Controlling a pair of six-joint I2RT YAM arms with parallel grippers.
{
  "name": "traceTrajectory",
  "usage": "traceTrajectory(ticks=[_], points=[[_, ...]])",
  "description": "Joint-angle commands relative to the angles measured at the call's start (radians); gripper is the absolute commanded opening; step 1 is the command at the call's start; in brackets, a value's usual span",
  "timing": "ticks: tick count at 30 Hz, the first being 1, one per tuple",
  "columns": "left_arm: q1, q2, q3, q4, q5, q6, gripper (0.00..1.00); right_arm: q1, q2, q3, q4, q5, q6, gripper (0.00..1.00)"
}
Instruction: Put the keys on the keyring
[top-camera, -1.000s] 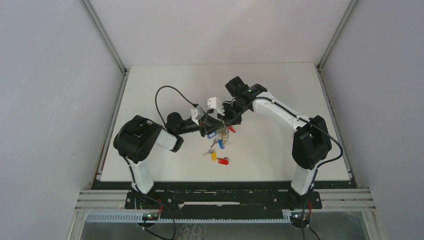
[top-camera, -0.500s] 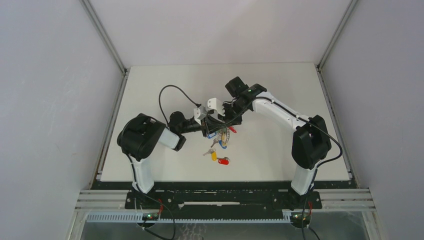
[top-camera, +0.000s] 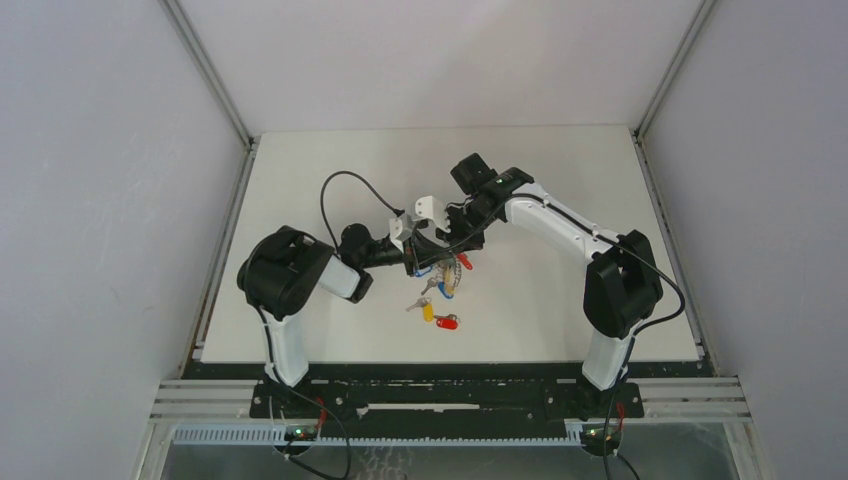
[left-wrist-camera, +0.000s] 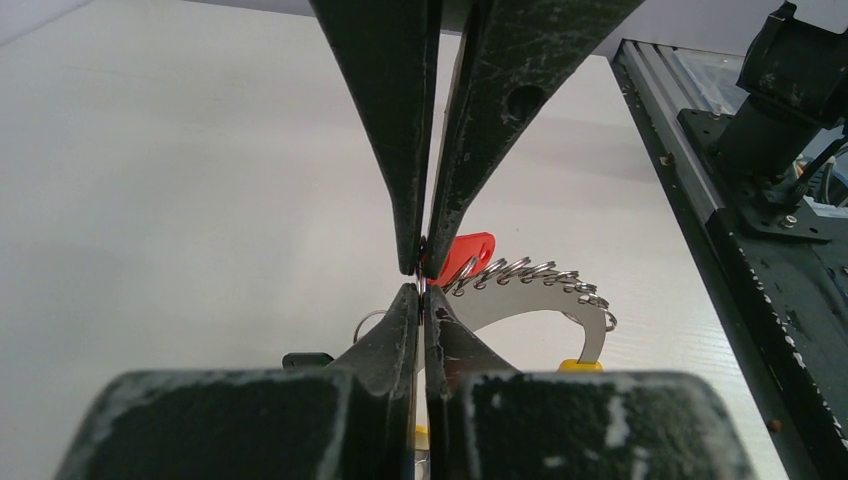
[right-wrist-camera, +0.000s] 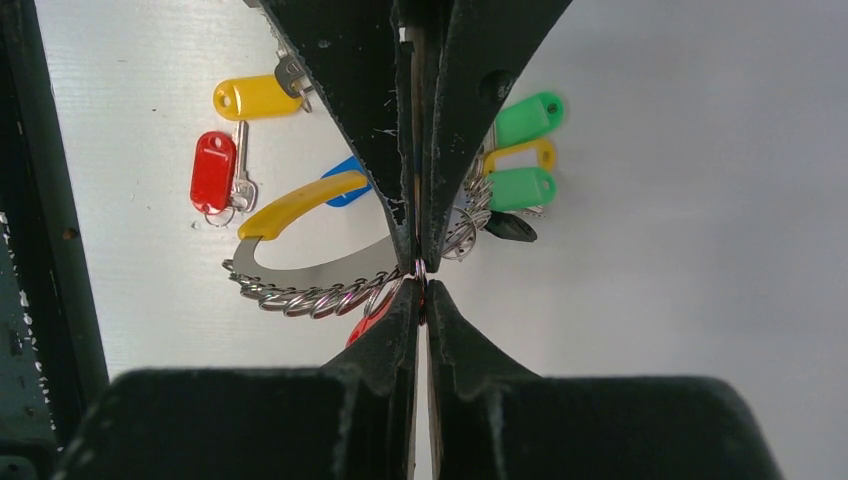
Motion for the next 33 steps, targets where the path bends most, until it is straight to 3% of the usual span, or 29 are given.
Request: traceTrajectory(ticks=[1, 6, 10, 15, 20, 33], points=[[-0.020, -0.027, 0.040, 0.042, 0.020, -0.013, 0.01, 0.013, -0.005, 0.041, 0.029, -0.043, -0.004, 0.00], [-0.024, -0.039, 0.027, 0.042, -0.005, -0.014, 0.00, 0.003, -0.028, 0.022, 0.053, -0.046, 0.050, 0.01], [-0.023, -0.051, 0.010, 0.043, -0.055, -0.007, 0.00, -0.055, -0.114, -0.054, 0.144, -0.144, 0.123, 0.18], [-0.023, -0.069, 0.002, 0.043, -0.081, -0.004, 0.00, -0.140, -0.195, -0.145, 0.243, -0.261, 0.240, 0.26], [-0.024, -0.078, -0.003, 0.044, -0.087, -0.005, 0.00, -0.180, -0.217, -0.226, 0.328, -0.290, 0.317, 0.26], [-0.024, -0.082, 0.000, 0.043, -0.067, -0.010, 0.00, -0.205, -0.180, -0.273, 0.393, -0.424, 0.223, 0.26]])
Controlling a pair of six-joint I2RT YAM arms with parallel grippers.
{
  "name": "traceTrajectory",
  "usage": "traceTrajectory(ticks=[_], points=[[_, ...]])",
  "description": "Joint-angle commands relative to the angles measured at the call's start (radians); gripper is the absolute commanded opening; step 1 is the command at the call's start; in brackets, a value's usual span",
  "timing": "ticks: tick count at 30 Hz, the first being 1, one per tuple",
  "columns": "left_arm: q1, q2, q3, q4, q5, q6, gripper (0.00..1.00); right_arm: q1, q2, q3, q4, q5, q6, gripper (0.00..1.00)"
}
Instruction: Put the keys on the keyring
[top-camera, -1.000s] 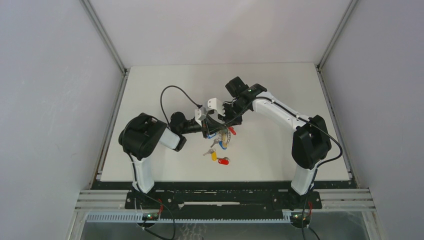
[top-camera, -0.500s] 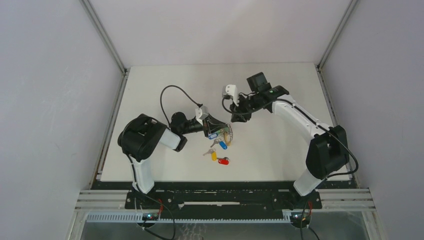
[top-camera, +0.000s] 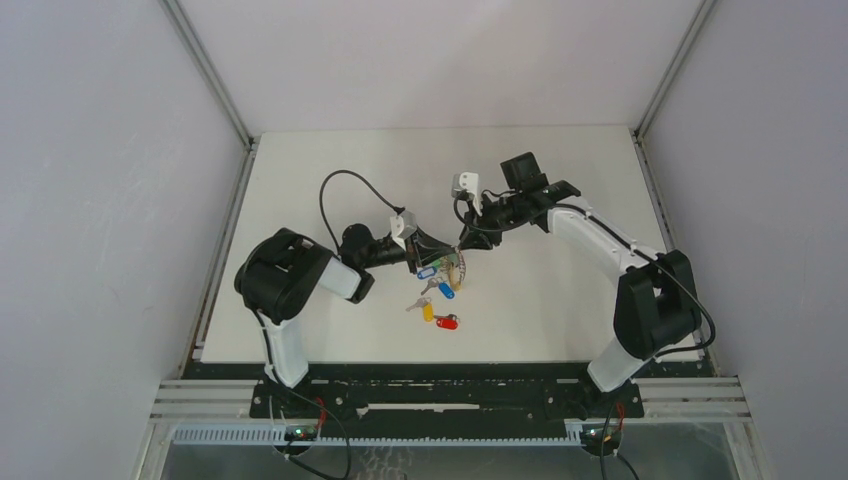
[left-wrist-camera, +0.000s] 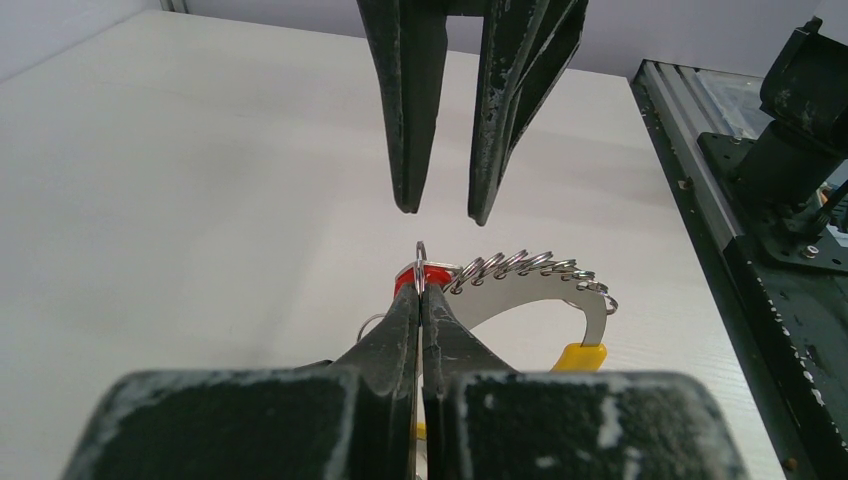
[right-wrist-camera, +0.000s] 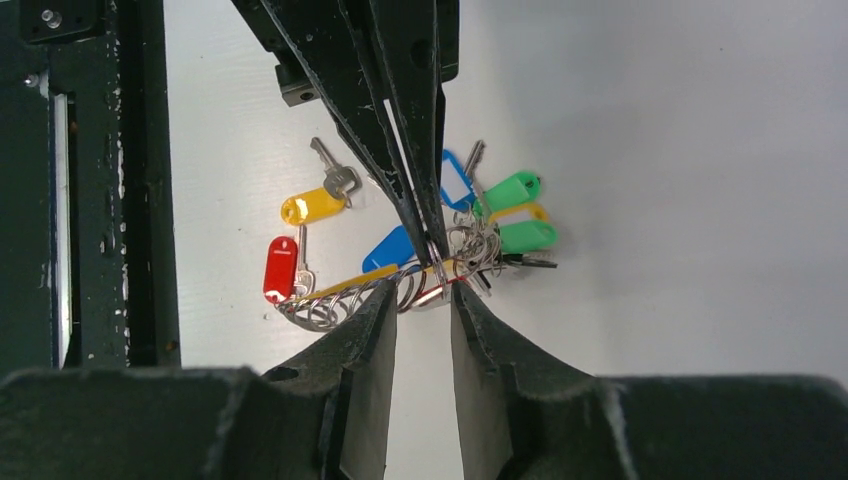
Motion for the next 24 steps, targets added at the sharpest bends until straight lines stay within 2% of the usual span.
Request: traceTrajectory(ticks=[1, 6, 11, 16, 24], points=[[-0.003, -0.053, 0.000, 0.051, 0.007, -0.004, 0.00, -0.006, 0.019, 0.011, 0.064, -0.056, -0.036, 0.26], [-0.003, -0.055, 0.001, 0.052, 0.009, -0.006, 0.00, -0.010, 0.047, 0.010, 0.064, -0.055, -0.063, 0.25], [-0.003, -0.053, 0.005, 0.052, 0.013, -0.009, 0.00, -0.015, 0.066, 0.011, 0.059, -0.076, -0.085, 0.17], [-0.004, -0.055, 0.006, 0.052, 0.011, -0.011, 0.00, -0.023, 0.065, 0.010, 0.045, -0.086, -0.105, 0.00], [0.001, -0.069, -0.001, 0.052, -0.012, -0.013, 0.00, -0.051, 0.067, 0.010, -0.011, -0.060, -0.125, 0.00]])
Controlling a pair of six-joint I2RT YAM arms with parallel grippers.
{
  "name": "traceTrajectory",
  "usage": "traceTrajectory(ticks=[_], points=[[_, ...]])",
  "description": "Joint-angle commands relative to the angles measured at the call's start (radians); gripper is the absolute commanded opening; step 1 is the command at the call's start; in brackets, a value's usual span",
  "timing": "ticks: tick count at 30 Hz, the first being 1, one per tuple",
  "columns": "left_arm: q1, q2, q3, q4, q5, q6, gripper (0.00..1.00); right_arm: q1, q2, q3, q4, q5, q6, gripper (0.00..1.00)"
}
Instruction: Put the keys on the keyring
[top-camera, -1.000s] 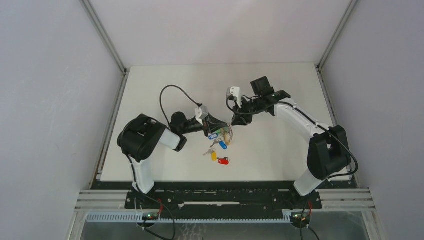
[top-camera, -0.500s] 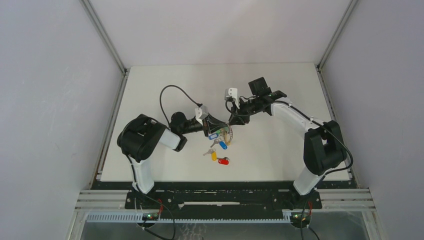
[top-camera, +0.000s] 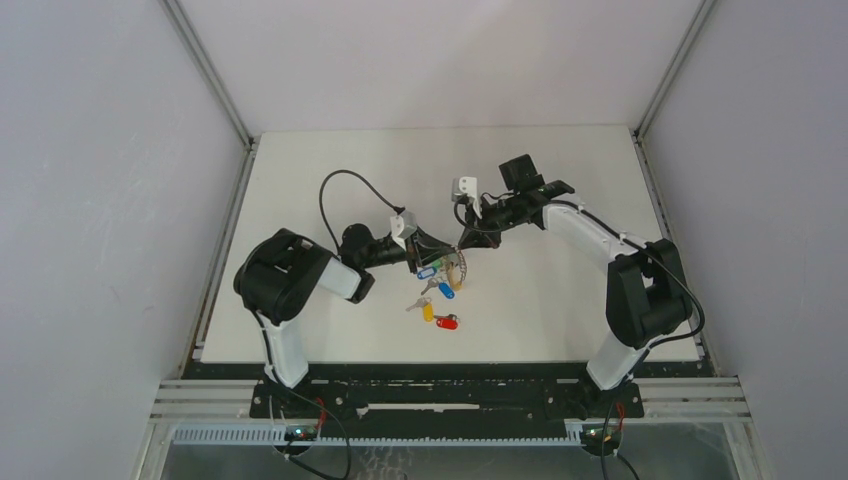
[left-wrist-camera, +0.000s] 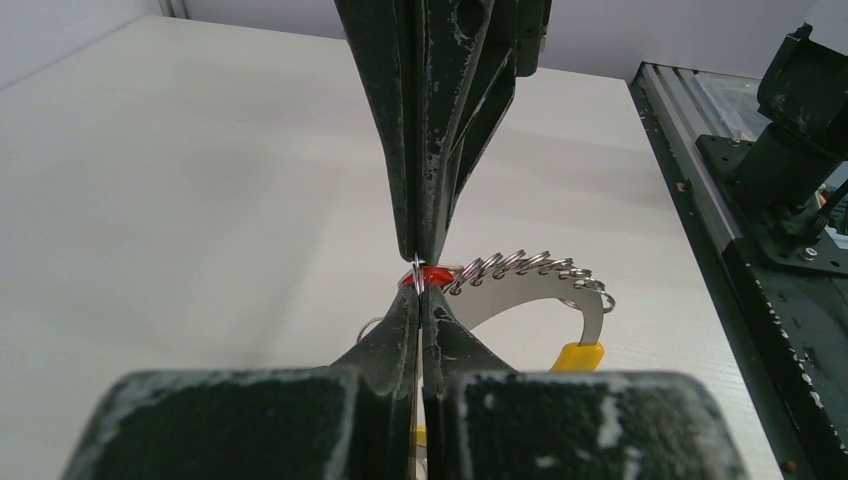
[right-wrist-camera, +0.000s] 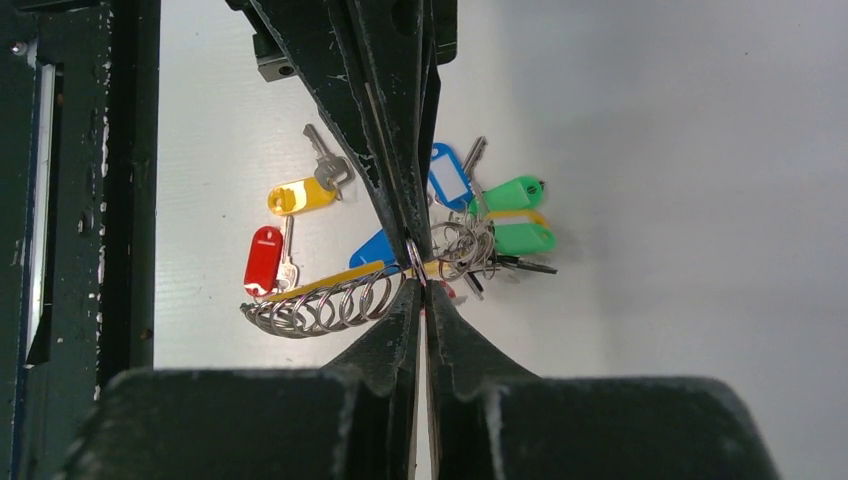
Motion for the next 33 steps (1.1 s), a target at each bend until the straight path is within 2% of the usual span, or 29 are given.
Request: traceTrajectory(ticks=[1, 9, 18, 22, 24, 33], points=[[0.001, -0.063, -0.002, 0.053, -0.013, -0.012, 0.00, -0.028, -0.003, 0.011, -0.030, 0.006, -0.029, 0.00], [0.004, -0.076, -0.009, 0.054, -0.025, -0.010, 0.00, -0.027, 0.017, 0.010, -0.030, 0.044, 0.010, 0.00], [0.004, -0.079, -0.010, 0.055, -0.028, -0.013, 0.00, 0.032, 0.025, 0.010, 0.011, 0.072, 0.029, 0.00], [0.004, -0.082, -0.017, 0.055, -0.028, -0.009, 0.00, 0.004, -0.005, 0.010, 0.021, 0.060, 0.031, 0.15], [0.004, -0.080, -0.016, 0.055, -0.027, -0.010, 0.00, -0.010, -0.020, 0.010, 0.021, 0.040, 0.019, 0.19], [0.004, -0.080, -0.015, 0.055, -0.024, -0.013, 0.00, -0.016, -0.016, 0.010, 0.059, -0.056, -0.028, 0.22]])
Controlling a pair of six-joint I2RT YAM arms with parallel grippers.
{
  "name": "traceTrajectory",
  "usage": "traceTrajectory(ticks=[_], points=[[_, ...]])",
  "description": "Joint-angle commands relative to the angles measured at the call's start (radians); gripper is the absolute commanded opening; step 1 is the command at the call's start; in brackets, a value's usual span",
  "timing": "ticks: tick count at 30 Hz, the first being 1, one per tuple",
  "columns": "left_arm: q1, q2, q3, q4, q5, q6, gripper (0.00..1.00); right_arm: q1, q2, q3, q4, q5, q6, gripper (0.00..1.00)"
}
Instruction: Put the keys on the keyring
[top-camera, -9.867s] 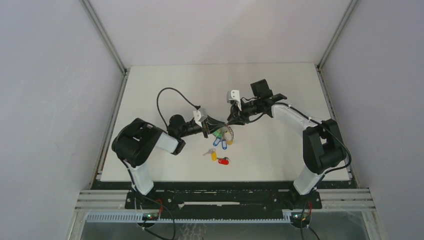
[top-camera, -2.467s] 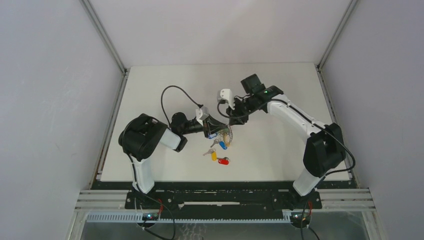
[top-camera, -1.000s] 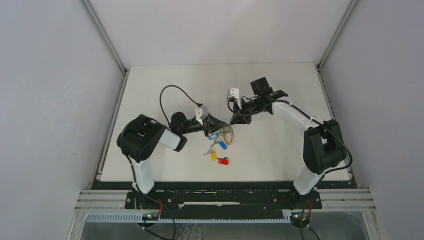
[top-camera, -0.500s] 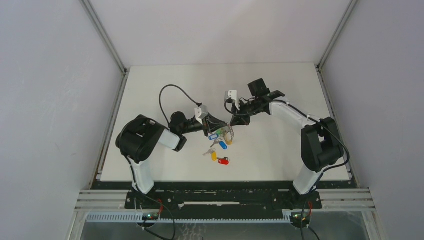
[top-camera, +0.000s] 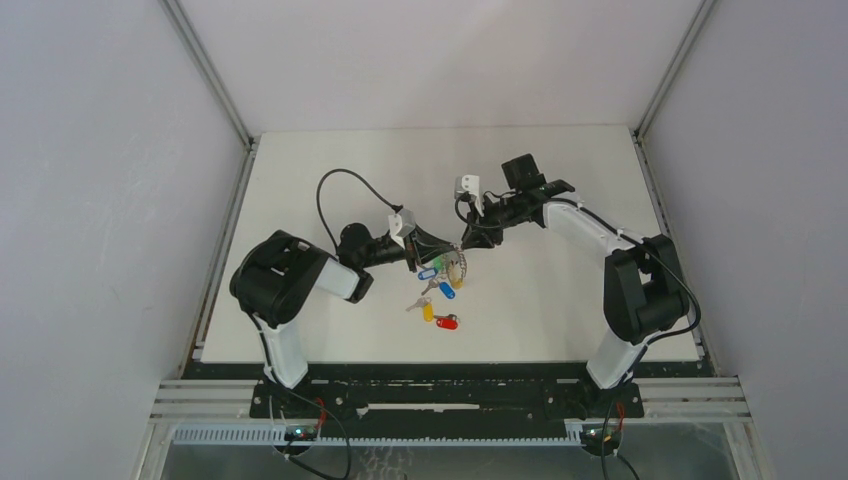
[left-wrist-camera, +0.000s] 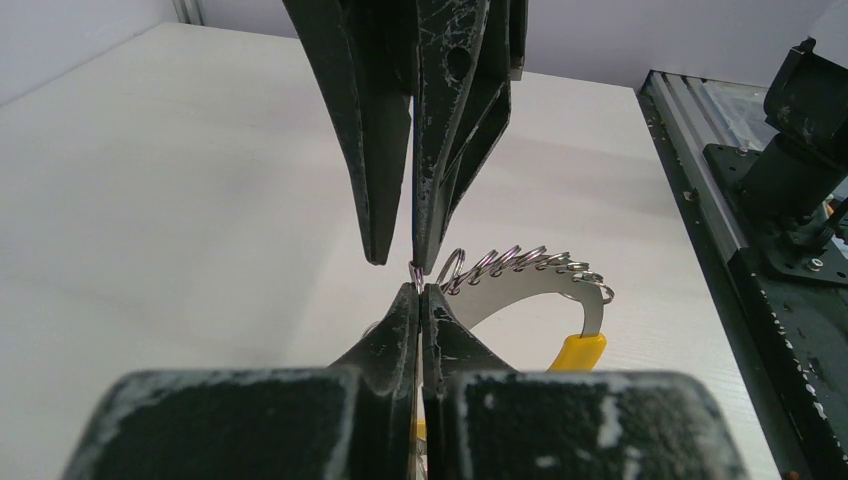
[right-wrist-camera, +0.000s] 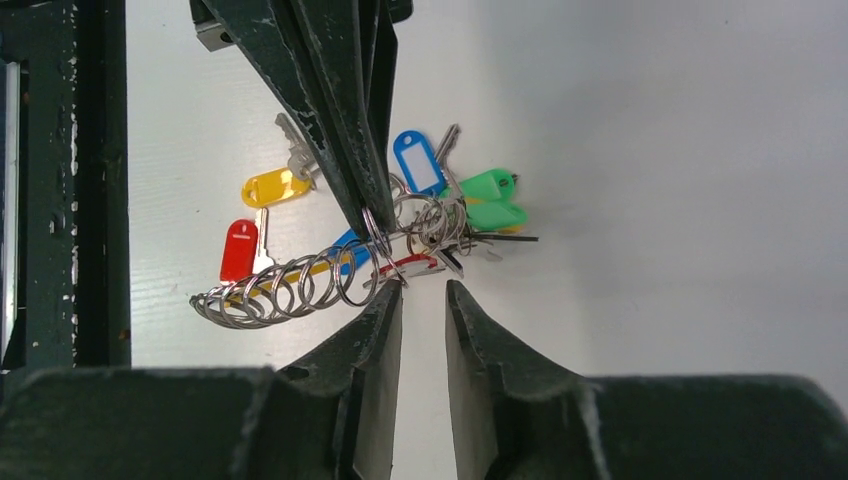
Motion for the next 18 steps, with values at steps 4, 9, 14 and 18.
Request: traceTrajectory(ticks=[4, 9, 14, 18], points=[[0.003, -0.052, -0.007, 0.069, -0.005, -0.014, 0.00, 0.008, -0.036, 0.009, 0.038, -0.103, -0.058, 0.23], [0.003, -0.055, -0.007, 0.070, -0.007, -0.017, 0.00, 0.017, -0.029, 0.009, 0.033, -0.123, -0.065, 0.24], [0.003, -0.057, -0.006, 0.070, -0.008, -0.019, 0.00, 0.027, -0.014, 0.009, 0.038, -0.128, -0.065, 0.23], [0.003, -0.061, -0.006, 0.069, -0.008, -0.022, 0.00, 0.027, -0.002, 0.010, 0.045, -0.122, -0.066, 0.18]])
